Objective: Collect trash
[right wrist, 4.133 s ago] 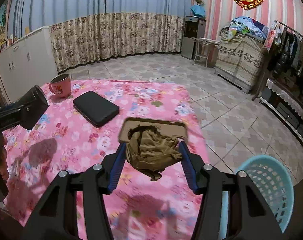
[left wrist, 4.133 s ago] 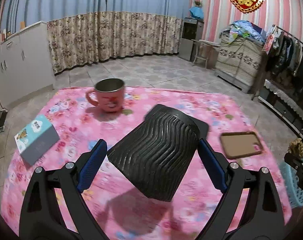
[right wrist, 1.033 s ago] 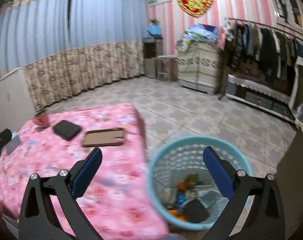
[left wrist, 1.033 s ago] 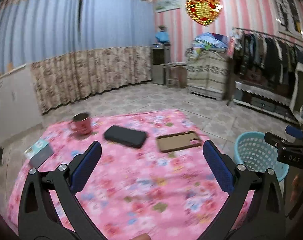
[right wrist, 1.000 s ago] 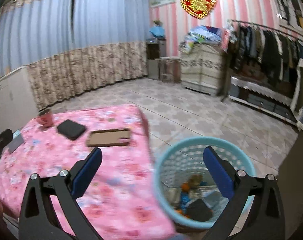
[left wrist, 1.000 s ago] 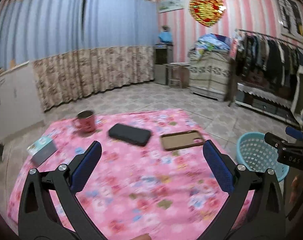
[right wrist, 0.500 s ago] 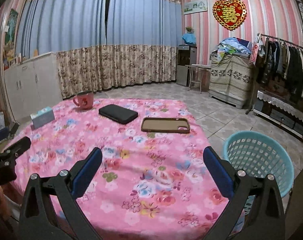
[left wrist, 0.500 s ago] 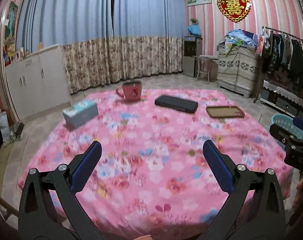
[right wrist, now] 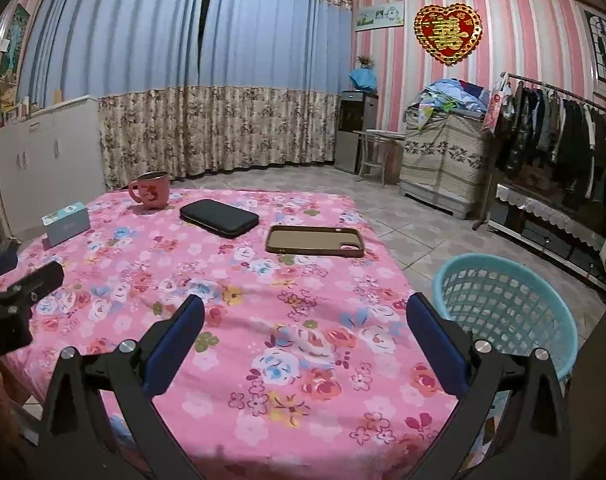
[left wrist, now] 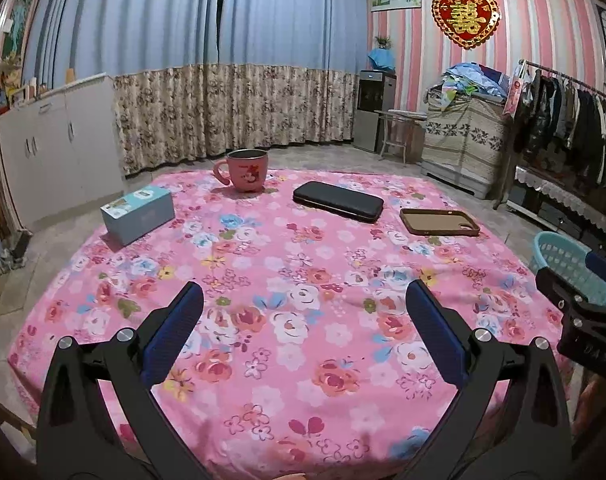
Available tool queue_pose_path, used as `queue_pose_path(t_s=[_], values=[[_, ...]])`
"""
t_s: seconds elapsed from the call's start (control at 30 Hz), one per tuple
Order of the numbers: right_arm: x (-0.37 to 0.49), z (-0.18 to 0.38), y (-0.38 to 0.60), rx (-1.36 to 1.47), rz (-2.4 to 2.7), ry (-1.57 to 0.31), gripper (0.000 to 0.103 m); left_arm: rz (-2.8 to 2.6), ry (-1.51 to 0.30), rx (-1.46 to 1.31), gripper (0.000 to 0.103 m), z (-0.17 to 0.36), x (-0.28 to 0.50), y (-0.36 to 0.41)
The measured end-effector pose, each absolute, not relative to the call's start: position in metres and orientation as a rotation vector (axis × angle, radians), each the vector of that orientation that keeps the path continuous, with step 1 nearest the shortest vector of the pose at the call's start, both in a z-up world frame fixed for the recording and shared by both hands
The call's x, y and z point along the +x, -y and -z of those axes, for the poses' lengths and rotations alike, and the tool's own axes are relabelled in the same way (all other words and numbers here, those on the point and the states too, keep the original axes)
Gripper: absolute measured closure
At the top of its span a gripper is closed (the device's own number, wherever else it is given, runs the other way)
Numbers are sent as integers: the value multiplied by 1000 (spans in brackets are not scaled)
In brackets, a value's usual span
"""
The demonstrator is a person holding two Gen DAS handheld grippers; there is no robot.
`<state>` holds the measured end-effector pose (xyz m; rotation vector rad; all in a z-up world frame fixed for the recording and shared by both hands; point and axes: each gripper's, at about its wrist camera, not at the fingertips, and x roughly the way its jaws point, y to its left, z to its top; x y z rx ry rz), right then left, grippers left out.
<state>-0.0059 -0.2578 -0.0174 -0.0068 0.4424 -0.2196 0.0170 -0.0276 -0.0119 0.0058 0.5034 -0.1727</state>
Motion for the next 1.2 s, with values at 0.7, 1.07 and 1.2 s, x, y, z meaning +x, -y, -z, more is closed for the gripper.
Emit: queue_pose_path(t_s=[0.7,1.07,1.2], values=[[-8,16,254,-13,222,-446,4,197,-501,2,5,11,22,32],[-8,18,256,0,211,-452,4,189,-500,15,5,13,23,32],[-8,19,256,1,210,-452,4,189,-499,14,5,12,23,32]])
